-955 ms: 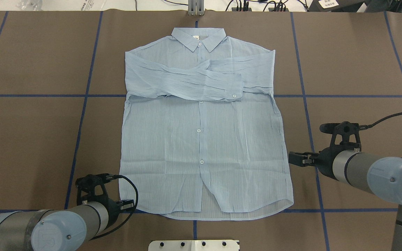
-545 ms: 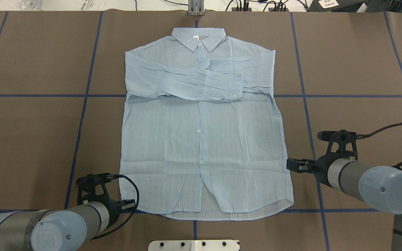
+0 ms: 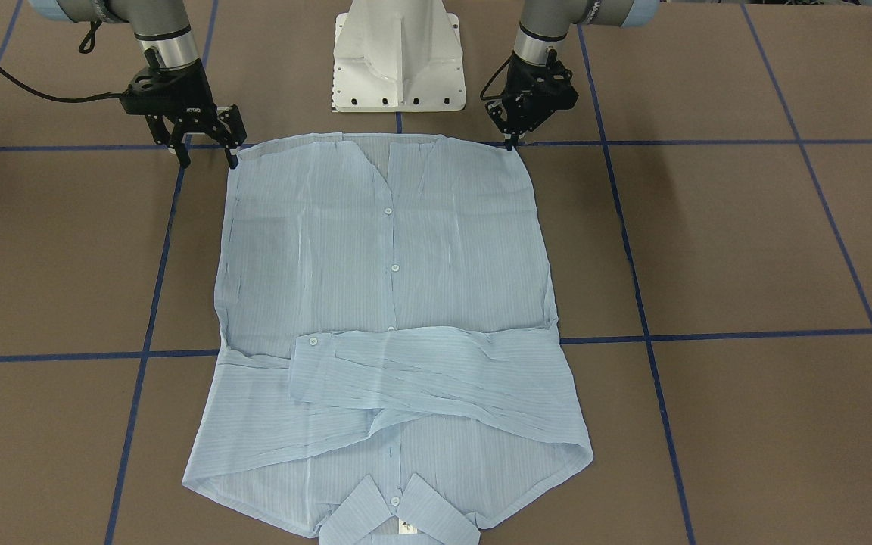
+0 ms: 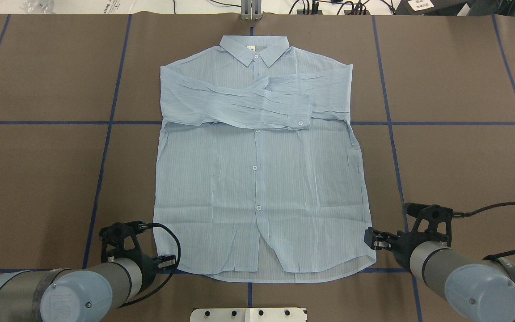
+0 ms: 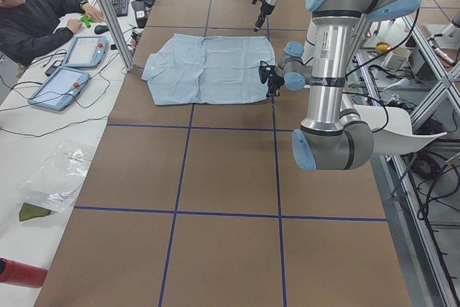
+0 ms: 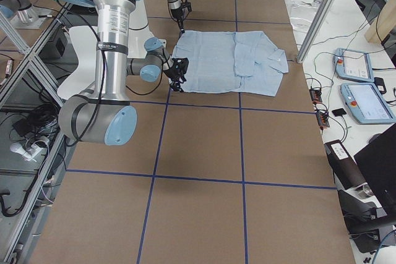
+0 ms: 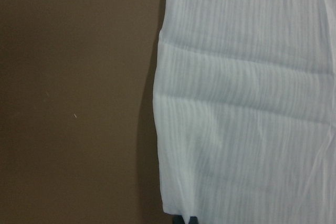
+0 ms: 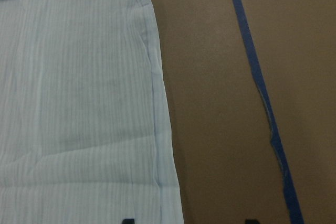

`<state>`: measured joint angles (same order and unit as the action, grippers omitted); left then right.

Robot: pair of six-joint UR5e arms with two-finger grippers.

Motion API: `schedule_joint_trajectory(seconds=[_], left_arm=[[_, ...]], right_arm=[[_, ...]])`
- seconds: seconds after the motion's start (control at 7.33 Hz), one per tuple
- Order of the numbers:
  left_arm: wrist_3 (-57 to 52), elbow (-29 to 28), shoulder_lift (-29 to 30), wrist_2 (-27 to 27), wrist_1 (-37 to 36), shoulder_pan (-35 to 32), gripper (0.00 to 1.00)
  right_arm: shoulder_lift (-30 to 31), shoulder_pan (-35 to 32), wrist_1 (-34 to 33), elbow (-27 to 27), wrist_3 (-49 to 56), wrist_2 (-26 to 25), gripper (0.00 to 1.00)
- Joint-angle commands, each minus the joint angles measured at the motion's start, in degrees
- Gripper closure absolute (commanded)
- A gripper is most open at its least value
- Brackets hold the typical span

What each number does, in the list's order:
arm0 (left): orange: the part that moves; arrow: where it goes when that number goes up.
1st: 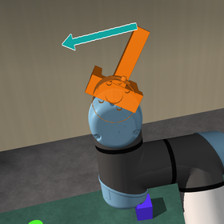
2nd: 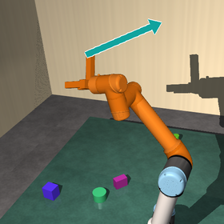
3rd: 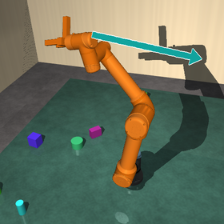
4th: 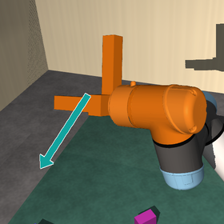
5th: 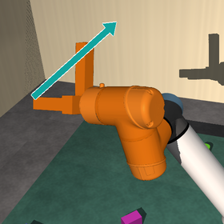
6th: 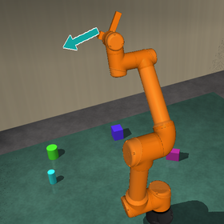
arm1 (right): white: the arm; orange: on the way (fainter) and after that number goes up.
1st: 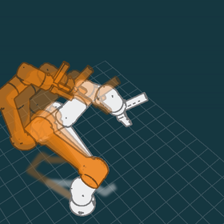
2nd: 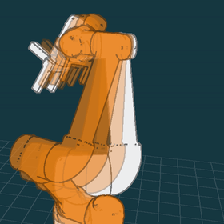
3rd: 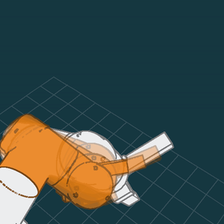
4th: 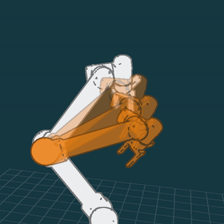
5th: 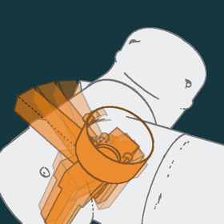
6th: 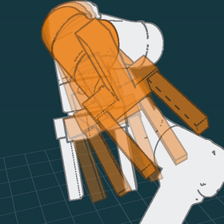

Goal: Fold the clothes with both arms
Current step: 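Move both grippers down to the hem corners nearest the robot, then lower both grippers onto the hem corners and close on the fabric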

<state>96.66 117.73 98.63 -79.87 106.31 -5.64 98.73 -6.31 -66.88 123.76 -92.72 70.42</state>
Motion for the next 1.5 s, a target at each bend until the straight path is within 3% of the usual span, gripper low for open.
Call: schedule_joint_trajectory(seconds=[0.0,0.82,1.09,1.36], left_arm=[[0.0,0.2,0.1,0.1,0.0,0.1,1.00],[-0.1,0.7,0.0,2.1,0.0,-0.2,1.00],[-0.1,0.8,0.1,2.1,0.0,-0.2,1.00],[0.0,1.2,0.0,2.1,0.0,-0.2,1.00]], right_arm=[[0.1,4.2,-0.2,-0.4,-1.4,-3.5,0.35],[-1.0,6.6,-0.2,-2.9,-1.4,-7.2,0.45],[-1.3,7.0,-0.2,-3.3,-1.4,-7.5,0.59],[-2.7,7.3,-0.2,-4.9,-1.4,-7.6,0.64]])
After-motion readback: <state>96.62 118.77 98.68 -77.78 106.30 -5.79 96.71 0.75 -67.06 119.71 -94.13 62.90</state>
